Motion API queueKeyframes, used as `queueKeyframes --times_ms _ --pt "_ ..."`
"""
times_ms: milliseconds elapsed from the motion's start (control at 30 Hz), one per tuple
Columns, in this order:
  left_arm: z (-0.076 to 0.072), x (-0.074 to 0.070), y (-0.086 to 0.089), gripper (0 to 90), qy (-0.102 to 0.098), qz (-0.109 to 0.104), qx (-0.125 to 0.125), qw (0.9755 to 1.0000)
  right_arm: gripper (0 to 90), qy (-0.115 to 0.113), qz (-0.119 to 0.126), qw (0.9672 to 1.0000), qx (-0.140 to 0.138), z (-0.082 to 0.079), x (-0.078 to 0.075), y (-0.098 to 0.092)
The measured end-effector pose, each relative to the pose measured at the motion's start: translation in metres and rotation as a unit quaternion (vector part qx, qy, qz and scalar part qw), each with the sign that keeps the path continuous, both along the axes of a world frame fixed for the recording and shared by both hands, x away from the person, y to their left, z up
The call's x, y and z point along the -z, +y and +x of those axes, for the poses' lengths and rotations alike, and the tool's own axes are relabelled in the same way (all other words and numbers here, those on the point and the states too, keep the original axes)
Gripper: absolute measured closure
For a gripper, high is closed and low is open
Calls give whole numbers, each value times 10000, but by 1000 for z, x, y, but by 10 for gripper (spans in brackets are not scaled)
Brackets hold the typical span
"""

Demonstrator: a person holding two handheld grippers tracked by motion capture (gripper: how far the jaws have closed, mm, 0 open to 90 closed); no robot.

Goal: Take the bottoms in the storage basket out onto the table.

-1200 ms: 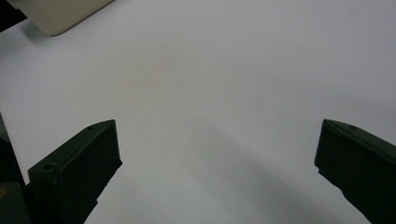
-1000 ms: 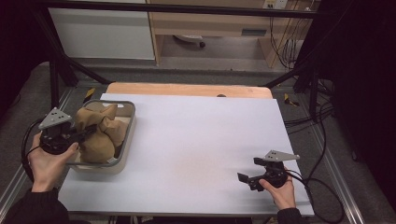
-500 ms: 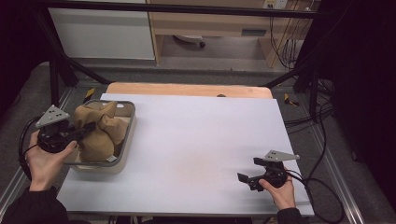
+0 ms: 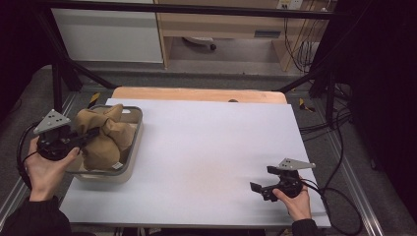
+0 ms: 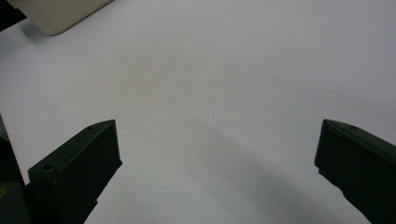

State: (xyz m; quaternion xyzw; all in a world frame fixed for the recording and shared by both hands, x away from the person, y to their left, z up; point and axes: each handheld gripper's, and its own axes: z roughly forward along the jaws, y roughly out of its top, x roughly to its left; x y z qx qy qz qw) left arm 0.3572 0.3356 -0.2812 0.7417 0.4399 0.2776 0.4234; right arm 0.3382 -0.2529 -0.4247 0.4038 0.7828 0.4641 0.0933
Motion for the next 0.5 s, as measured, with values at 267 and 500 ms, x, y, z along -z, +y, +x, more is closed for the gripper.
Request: queueKeyframes --times_ms 267,500 --pt "0 -2 -2 833 -46 -12 17 10000 6 0 -1 10000 0 0 0 0" --pt "0 -3 -3 834 -70 -70 33 9999 6 1 3 10000 -1 0 0 0"
